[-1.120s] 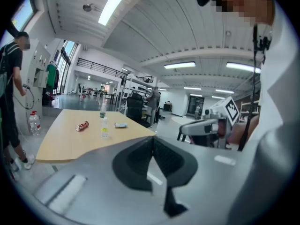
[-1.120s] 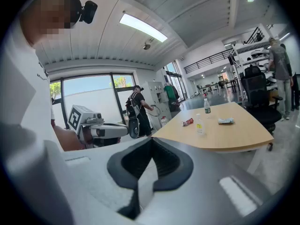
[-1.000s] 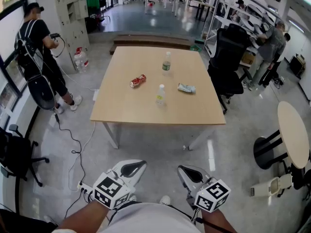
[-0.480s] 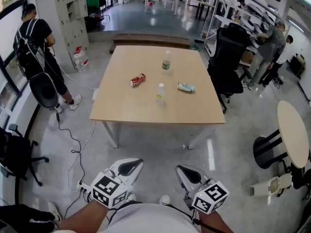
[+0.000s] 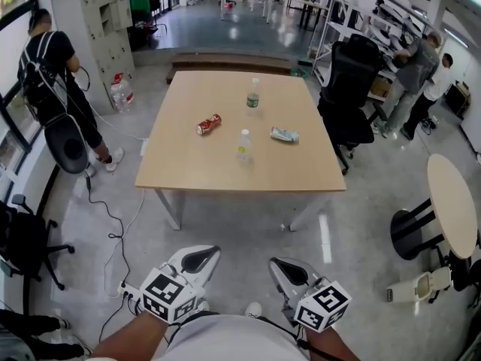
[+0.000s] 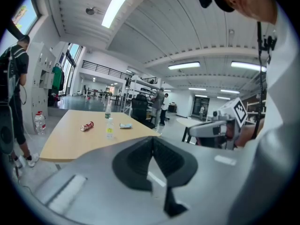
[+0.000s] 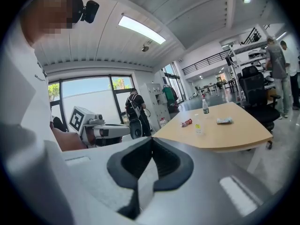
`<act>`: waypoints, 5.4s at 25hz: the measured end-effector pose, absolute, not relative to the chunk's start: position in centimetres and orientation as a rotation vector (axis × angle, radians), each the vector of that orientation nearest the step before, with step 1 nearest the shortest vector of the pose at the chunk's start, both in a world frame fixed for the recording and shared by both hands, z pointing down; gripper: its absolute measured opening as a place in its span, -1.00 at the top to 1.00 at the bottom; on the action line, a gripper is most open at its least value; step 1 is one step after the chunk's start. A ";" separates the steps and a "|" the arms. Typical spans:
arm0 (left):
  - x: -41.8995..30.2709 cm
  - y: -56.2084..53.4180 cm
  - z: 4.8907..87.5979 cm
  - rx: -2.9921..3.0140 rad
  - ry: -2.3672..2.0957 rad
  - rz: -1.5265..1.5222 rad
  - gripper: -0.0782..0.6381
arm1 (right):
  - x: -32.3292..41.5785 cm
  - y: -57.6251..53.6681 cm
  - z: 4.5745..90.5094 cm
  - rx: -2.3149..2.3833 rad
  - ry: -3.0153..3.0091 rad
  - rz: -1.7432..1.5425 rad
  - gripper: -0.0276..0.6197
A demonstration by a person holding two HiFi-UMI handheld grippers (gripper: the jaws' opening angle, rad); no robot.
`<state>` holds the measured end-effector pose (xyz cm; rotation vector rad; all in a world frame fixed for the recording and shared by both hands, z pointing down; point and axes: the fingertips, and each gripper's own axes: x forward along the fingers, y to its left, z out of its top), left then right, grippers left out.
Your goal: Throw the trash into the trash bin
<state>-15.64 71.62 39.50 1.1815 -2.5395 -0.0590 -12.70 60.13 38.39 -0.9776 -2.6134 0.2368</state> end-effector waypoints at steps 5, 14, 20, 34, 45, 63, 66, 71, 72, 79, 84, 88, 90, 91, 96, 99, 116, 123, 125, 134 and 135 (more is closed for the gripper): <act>-15.8 70.7 39.0 1.192 -2.546 -0.051 0.76 | -12.6 59.5 38.3 -0.976 -2.622 0.218 0.91; -15.2 67.7 39.5 1.169 -2.547 -0.053 0.76 | -12.0 56.4 38.5 -0.984 -2.627 0.211 0.91; -14.8 66.1 39.3 1.094 -2.582 -0.078 0.76 | -11.4 53.9 38.8 -1.019 -2.610 0.206 0.91; -13.7 66.0 39.8 0.892 -2.594 -0.078 0.76 | -11.6 51.4 40.4 -1.134 -2.510 0.214 0.91; -16.0 65.4 40.6 0.931 -2.534 -0.097 0.76 | -14.0 52.3 41.4 -1.116 -2.488 0.230 0.91; -27.9 69.8 40.2 1.038 -2.564 -0.124 0.76 | -26.2 58.2 40.6 -1.033 -2.519 0.180 0.91; -29.7 71.0 40.2 1.061 -2.566 -0.113 0.76 | -27.9 59.3 40.5 -1.009 -2.528 0.165 0.91; -32.2 72.6 40.2 1.119 -2.553 -0.081 0.76 | -30.1 61.3 40.0 -0.977 -2.556 0.145 0.91; -32.7 72.9 40.2 1.129 -2.552 -0.071 0.76 | -30.4 61.6 39.8 -0.973 -2.566 0.130 0.91; -35.1 74.1 40.1 1.126 -2.553 -0.085 0.76 | -31.8 61.7 39.6 -0.920 -2.591 0.098 0.91; -36.2 73.2 40.9 1.127 -2.534 -0.091 0.76 | -33.1 60.9 40.4 -0.900 -2.580 0.121 0.91; -37.5 72.4 40.5 1.115 -2.546 -0.075 0.76 | -34.8 60.6 40.9 -0.929 -2.549 0.138 0.91; -38.3 72.2 40.7 1.092 -2.549 -0.072 0.76 | -36.0 60.7 41.1 -0.962 -2.532 0.136 0.91; -38.8 72.0 40.9 1.079 -2.550 -0.076 0.76 | -36.6 60.7 41.0 -0.982 -2.529 0.131 0.91; -41.8 69.7 41.0 1.035 -2.575 -0.079 0.76 | -40.0 59.4 40.6 -1.068 -2.532 0.085 0.91; -43.7 68.0 41.0 1.002 -2.589 -0.082 0.76 | -42.1 57.9 40.5 -1.102 -2.524 0.075 0.91; -48.3 68.3 43.3 0.853 -2.559 -0.002 0.76 | -50.2 58.0 44.3 -1.095 -2.512 -0.059 0.57; -50.0 70.3 45.4 0.899 -2.488 0.003 0.76 | -52.9 60.4 47.0 -0.992 -2.475 -0.133 0.40; -50.4 70.6 45.8 0.921 -2.467 -0.005 0.76 | -53.7 60.8 47.7 -0.949 -2.472 -0.172 0.36; -51.4 70.6 47.2 1.010 -2.400 -0.009 0.76 | -56.0 61.3 50.7 -0.870 -2.414 -0.302 0.30; -51.5 70.5 47.2 1.019 -2.396 -0.012 0.76 | -56.0 61.4 50.9 -0.871 -2.408 -0.310 0.30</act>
